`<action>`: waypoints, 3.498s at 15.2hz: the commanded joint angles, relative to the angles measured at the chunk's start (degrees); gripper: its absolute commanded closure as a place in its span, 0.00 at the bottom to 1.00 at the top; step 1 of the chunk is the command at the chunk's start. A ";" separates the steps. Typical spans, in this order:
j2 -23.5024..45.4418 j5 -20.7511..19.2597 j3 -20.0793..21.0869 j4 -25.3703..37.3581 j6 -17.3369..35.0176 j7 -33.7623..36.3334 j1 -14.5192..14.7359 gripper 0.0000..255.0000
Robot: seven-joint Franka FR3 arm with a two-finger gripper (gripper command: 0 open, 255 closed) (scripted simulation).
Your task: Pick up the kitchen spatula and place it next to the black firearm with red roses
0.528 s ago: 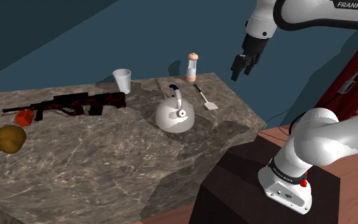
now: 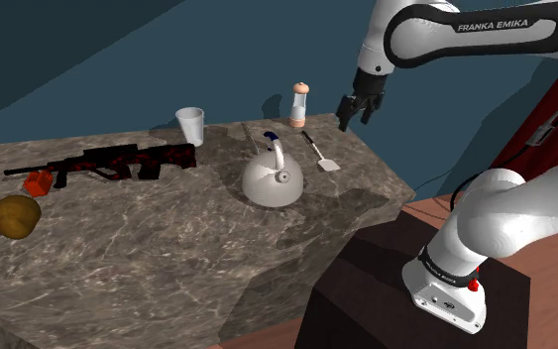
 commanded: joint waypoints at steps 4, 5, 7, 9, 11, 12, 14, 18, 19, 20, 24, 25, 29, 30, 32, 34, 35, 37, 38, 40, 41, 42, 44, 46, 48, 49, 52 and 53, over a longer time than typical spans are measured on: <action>10.43 -0.43 -1.37 1.57 8.77 2.28 -1.71 0.00; 12.54 -0.43 -1.60 2.12 10.30 2.79 -1.98 0.00; 16.80 -0.38 -2.06 3.43 13.18 3.77 -2.52 0.00; 21.11 -0.24 -2.55 5.01 15.83 4.70 -3.02 0.00; 25.45 0.01 -3.07 6.85 18.25 5.55 -3.51 0.00; 27.62 0.18 -3.34 7.86 19.36 5.95 -3.74 0.00; 31.96 0.62 -3.88 10.07 21.40 6.68 -4.21 0.00; 38.69 1.57 -4.66 13.41 24.63 7.53 -4.92 0.00; 39.17 1.65 -4.67 13.15 25.36 7.47 -4.94 0.00; 39.66 1.73 -4.67 12.90 26.10 7.41 -4.95 0.00; 41.71 2.12 -4.68 12.01 29.01 7.14 -5.03 0.00; 42.00 2.17 -4.68 11.89 29.43 7.10 -5.04 0.00; 42.02 2.18 -4.67 11.90 29.43 7.09 -5.04 0.00; 42.02 2.18 -4.67 11.90 29.43 7.09 -5.04 0.00; 42.01 2.18 -4.67 11.91 29.42 7.09 -5.04 0.00; 42.01 2.18 -4.67 11.91 29.42 7.09 -5.04 1.00; 42.01 2.18 -4.67 11.91 29.42 7.09 -5.04 1.00; 42.01 2.18 -4.67 11.91 29.42 7.09 -5.04 1.00; 42.01 2.18 -4.67 11.91 29.42 7.09 -5.04 1.00; 42.01 2.18 -4.67 11.91 29.42 7.09 -5.04 1.00; 42.01 2.18 -4.67 11.91 29.42 7.09 -5.04 1.00; 42.01 2.18 -4.67 11.91 29.42 7.09 -5.04 1.00; 41.53 2.08 -4.68 12.16 28.69 7.15 -5.02 1.00; 40.60 1.91 -4.70 12.73 27.20 7.25 -5.00 1.00; 39.71 1.76 -4.70 13.34 25.71 7.34 -4.98 1.00; 39.28 1.69 -4.70 13.67 24.96 7.38 -4.97 1.00; 38.07 1.49 -4.69 14.71 22.71 7.49 -4.94 1.00; 37.69 1.43 -4.69 15.09 21.96 7.52 -4.93 1.00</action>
